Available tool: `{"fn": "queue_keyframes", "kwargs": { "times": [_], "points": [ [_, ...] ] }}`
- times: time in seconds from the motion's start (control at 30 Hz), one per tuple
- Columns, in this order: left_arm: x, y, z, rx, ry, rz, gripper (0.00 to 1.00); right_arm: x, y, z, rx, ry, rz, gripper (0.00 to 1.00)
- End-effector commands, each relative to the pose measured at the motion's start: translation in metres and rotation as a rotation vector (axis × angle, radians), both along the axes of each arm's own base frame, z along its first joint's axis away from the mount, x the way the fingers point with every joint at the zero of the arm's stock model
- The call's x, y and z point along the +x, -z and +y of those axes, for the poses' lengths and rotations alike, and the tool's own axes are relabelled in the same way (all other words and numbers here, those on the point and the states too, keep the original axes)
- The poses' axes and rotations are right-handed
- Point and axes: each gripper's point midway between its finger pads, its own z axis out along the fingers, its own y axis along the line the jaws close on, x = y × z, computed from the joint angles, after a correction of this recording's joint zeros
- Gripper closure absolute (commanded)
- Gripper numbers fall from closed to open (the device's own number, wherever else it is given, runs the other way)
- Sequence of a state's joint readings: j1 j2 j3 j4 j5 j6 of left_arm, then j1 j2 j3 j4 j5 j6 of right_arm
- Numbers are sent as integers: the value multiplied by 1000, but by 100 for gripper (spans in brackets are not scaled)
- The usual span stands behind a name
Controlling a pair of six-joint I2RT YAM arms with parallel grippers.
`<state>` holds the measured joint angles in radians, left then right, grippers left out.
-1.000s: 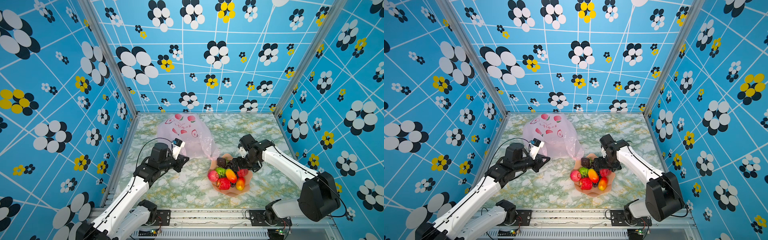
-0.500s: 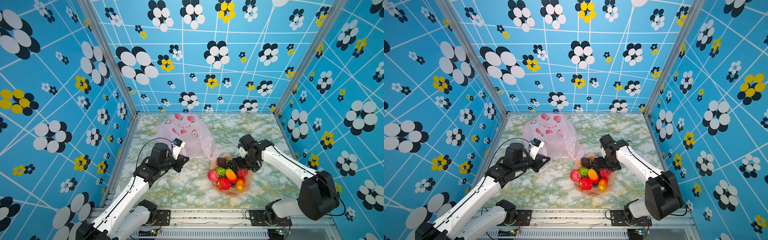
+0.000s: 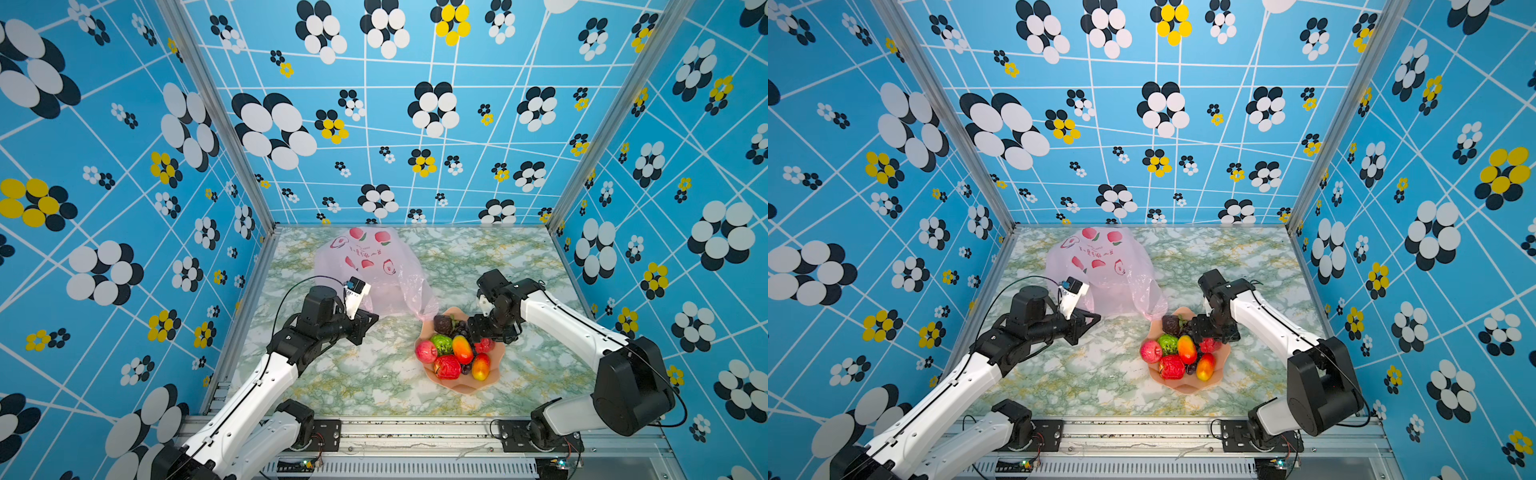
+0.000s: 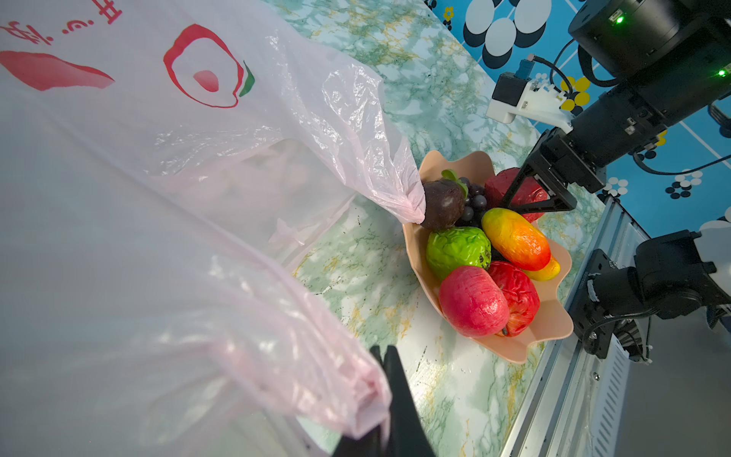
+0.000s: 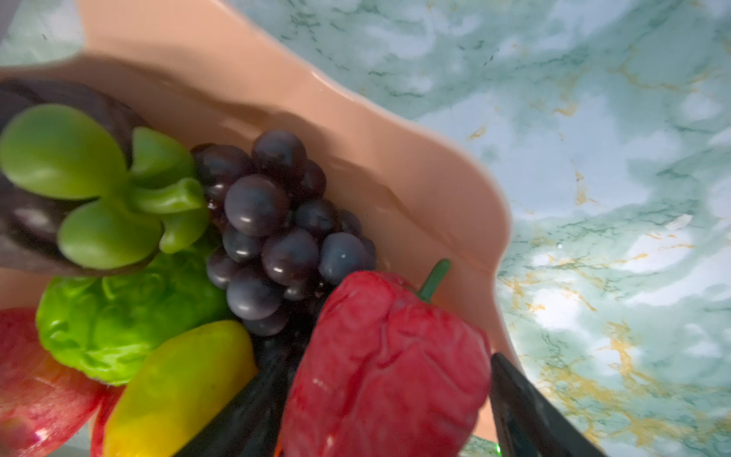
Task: Place the fruits into the plastic bag
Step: 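Close the right gripper on the red pepper in the dish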
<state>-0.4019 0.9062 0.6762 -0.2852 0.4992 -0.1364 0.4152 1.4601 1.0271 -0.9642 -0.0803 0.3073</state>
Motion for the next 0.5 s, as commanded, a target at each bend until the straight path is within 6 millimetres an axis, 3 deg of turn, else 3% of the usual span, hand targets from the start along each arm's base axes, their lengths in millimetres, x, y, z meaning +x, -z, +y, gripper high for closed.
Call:
{"fn": "queue_keyframes", "kwargs": {
  "times": [0.0, 0.23, 0.47],
  "points": [
    [-4, -1, 0, 14, 12, -17, 100, -6, -2, -6, -17, 17, 21, 26],
    [-4, -1, 0, 13, 14, -17, 100, -3, -15, 1, 34, 26, -19, 41],
    [-4, -2, 0, 12, 13, -18, 100, -3, -19, 7, 72, 34, -28, 45]
  ]
}}
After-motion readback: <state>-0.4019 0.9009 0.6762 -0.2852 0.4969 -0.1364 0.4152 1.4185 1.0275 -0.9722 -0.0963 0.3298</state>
